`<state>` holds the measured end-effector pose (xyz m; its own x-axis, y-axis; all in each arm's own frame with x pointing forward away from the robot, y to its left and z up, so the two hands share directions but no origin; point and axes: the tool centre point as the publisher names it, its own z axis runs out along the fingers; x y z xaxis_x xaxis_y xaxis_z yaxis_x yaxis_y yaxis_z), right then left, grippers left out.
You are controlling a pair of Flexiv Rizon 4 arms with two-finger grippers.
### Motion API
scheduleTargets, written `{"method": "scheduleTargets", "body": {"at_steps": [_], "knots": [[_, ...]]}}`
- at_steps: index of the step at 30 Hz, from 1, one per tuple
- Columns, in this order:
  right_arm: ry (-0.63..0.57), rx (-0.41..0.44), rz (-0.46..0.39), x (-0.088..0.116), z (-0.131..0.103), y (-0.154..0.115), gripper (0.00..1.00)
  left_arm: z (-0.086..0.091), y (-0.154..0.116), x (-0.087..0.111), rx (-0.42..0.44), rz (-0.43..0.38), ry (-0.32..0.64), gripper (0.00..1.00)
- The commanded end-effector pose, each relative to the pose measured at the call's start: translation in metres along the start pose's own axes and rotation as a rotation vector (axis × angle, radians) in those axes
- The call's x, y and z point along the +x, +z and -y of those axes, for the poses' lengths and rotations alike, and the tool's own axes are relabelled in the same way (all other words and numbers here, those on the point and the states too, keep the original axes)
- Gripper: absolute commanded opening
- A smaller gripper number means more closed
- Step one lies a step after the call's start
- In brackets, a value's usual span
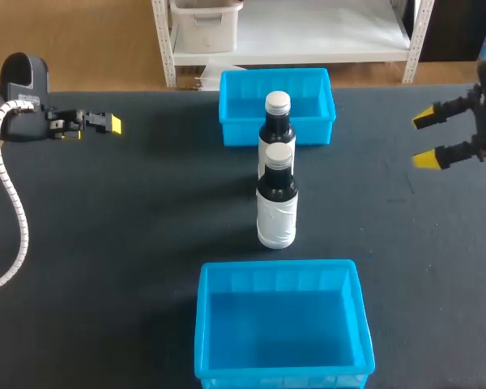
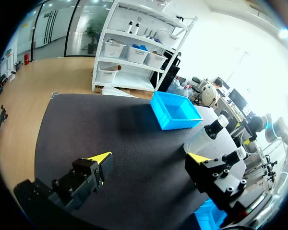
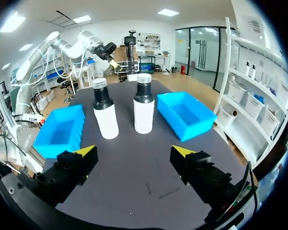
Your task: Pick up the bottle, and place it in the far bin if it is heavy, or in the near bin if it is light.
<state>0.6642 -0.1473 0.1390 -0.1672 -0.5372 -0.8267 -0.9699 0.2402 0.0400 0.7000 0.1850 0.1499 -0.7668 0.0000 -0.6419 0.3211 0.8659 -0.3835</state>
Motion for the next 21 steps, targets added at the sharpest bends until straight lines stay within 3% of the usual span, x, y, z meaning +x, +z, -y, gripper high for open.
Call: {"method": "scheduleTargets", "body": {"at_steps": [1, 9, 21], "knots": [[-0.017, 0.008, -0.001, -0.010, -0.014, 0.011, 1.00, 0.000, 0.000, 0.000, 0.000, 0.000, 0.000, 1.00], [-0.029, 0.003, -0.011, -0.027, -0.033, 0.035, 1.00, 0.000, 0.000, 0.000, 0.000, 0.000, 0.000, 1.00], [-0.066, -0.107, 0.001, -0.045, -0.054, 0.069, 1.00, 0.000, 0.000, 0.000, 0.000, 0.000, 0.000, 1.00]]}}
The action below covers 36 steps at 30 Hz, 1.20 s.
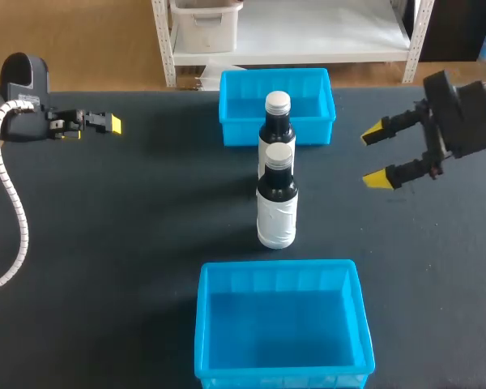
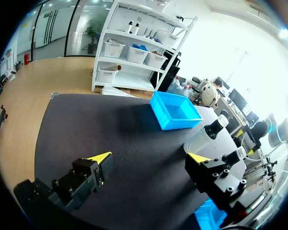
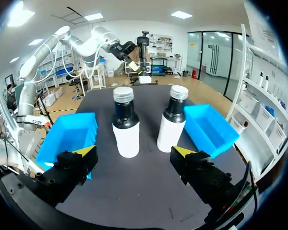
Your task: Pick up the bottle, and place it in the far bin if it is heavy, or in the near bin if it is light.
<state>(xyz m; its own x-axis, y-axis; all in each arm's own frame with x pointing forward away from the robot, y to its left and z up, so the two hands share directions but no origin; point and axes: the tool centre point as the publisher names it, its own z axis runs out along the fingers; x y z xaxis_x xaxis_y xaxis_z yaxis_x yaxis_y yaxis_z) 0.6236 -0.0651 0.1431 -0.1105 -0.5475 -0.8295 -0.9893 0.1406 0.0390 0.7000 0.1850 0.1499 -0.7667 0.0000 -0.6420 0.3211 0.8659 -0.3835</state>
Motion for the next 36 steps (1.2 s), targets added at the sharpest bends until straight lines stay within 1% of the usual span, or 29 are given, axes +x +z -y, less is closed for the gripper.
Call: {"method": "scheduleTargets", "body": {"at_steps": [1, 14, 28, 36], "knots": [[-0.011, -0.032, 0.003, -0.005, 0.005, 0.014, 1.00, 0.000, 0.000, 0.000, 0.000, 0.000, 0.000, 1.00], [-0.037, -0.063, 0.018, -0.021, -0.004, 0.050, 1.00, 0.000, 0.000, 0.000, 0.000, 0.000, 0.000, 1.00], [-0.046, -0.101, 0.044, -0.038, -0.014, 0.073, 1.00, 0.000, 0.000, 0.000, 0.000, 0.000, 0.000, 1.00], [-0.048, -0.122, 0.047, -0.043, -0.019, 0.093, 1.00, 0.000, 0.000, 0.000, 0.000, 0.000, 0.000, 1.00]]}}
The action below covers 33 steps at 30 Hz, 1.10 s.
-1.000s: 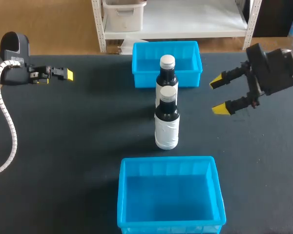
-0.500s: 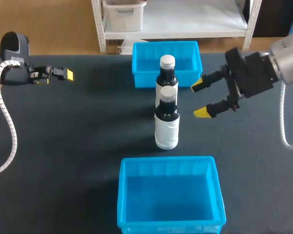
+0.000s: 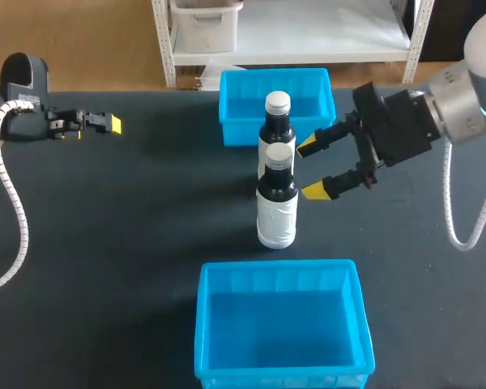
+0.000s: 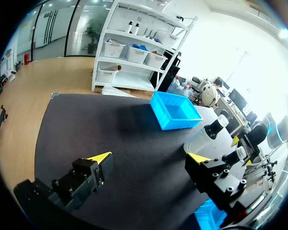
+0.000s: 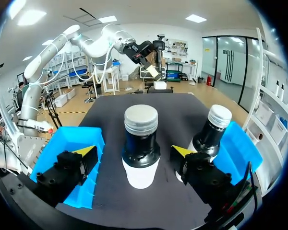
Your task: Pick up the bottle, and place it in the far bin if it is heavy, or in the near bin if it is light.
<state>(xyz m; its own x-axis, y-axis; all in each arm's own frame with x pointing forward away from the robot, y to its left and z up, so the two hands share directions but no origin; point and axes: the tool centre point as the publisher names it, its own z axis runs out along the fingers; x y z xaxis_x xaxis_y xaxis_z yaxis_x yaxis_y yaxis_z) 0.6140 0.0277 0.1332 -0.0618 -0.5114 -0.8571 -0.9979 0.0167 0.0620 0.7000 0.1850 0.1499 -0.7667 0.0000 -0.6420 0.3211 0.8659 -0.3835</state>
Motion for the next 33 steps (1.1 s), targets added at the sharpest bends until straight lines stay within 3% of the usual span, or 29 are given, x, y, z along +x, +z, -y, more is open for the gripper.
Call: {"method": "scheduleTargets", "body": {"at_steps": [1, 14, 33], "knots": [[-0.001, -0.006, -0.001, -0.001, 0.006, 0.015, 1.00, 0.000, 0.000, 0.000, 0.000, 0.000, 0.000, 1.00], [0.002, -0.013, -0.004, -0.006, 0.007, 0.039, 1.00, 0.000, 0.000, 0.000, 0.000, 0.000, 0.000, 1.00], [0.017, 0.002, 0.014, -0.014, 0.010, 0.050, 1.00, 0.000, 0.000, 0.000, 0.000, 0.000, 0.000, 1.00]]}}
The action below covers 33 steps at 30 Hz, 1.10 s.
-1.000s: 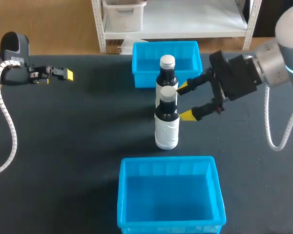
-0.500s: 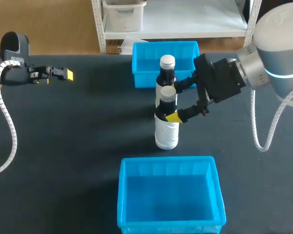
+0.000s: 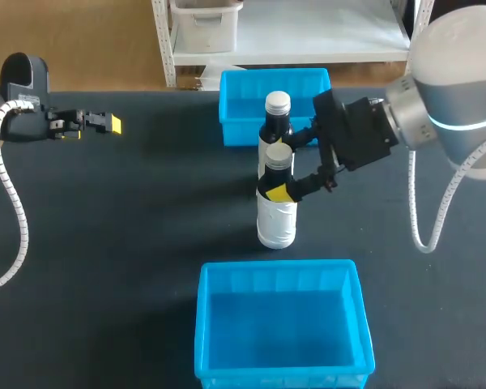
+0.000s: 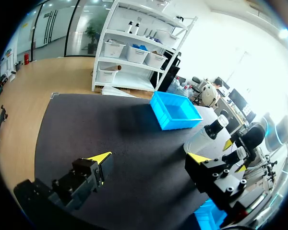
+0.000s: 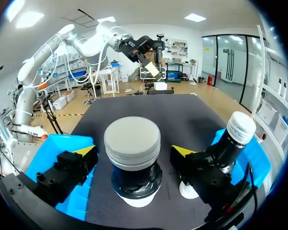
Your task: Pick up the bottle, and place it in the far bin if it is heavy, or in the near bin if it is light.
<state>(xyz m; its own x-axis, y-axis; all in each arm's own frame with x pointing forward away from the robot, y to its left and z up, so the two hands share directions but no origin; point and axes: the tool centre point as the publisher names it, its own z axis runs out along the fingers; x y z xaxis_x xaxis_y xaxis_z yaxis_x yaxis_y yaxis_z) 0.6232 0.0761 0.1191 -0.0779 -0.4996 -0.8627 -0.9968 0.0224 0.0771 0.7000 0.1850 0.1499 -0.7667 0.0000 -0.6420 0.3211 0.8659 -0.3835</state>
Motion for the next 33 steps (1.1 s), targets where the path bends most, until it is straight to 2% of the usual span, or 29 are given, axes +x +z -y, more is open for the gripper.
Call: {"method": "scheduleTargets", "body": {"at_steps": [1, 3, 4, 6, 9, 13, 19, 25, 33], "knots": [[0.002, 0.007, 0.001, -0.0008, 0.0005, 0.0011, 1.00, 0.0000, 0.0000, 0.0000, 0.000, 0.000, 0.000, 1.00], [0.003, 0.013, 0.002, -0.0020, 0.0003, 0.0012, 1.00, 0.0000, 0.0000, 0.0000, 0.000, 0.000, 0.000, 1.00], [0.002, 0.018, 0.003, -0.0025, 0.0000, 0.0011, 0.94, 0.0000, 0.0000, 0.0000, 0.000, 0.000, 0.000, 1.00], [0.003, 0.030, 0.005, -0.0035, -0.0005, 0.0004, 0.89, 0.0000, 0.0000, 0.0000, 0.000, 0.000, 0.000, 1.00], [0.006, 0.037, 0.007, -0.0039, -0.0007, 0.0000, 0.93, 0.0000, 0.0000, 0.0000, 0.000, 0.000, 0.000, 1.00], [0.011, 0.039, 0.009, -0.0037, -0.0009, -0.0001, 0.88, 0.0000, 0.0000, 0.0000, 0.000, 0.000, 0.000, 1.00], [0.013, 0.035, 0.012, -0.0028, -0.0033, -0.0016, 0.87, 0.0000, 0.0000, 0.0000, 0.000, 0.000, 0.000, 1.00], [0.015, 0.034, 0.012, -0.0012, -0.0046, -0.0030, 0.71, 0.0000, 0.0000, 0.0000, 0.000, 0.000, 0.000, 1.00], [0.018, 0.034, 0.014, -0.0002, -0.0043, -0.0031, 0.68, 0.0000, 0.0000, 0.0000, 0.000, 0.000, 0.000, 1.00]]}}
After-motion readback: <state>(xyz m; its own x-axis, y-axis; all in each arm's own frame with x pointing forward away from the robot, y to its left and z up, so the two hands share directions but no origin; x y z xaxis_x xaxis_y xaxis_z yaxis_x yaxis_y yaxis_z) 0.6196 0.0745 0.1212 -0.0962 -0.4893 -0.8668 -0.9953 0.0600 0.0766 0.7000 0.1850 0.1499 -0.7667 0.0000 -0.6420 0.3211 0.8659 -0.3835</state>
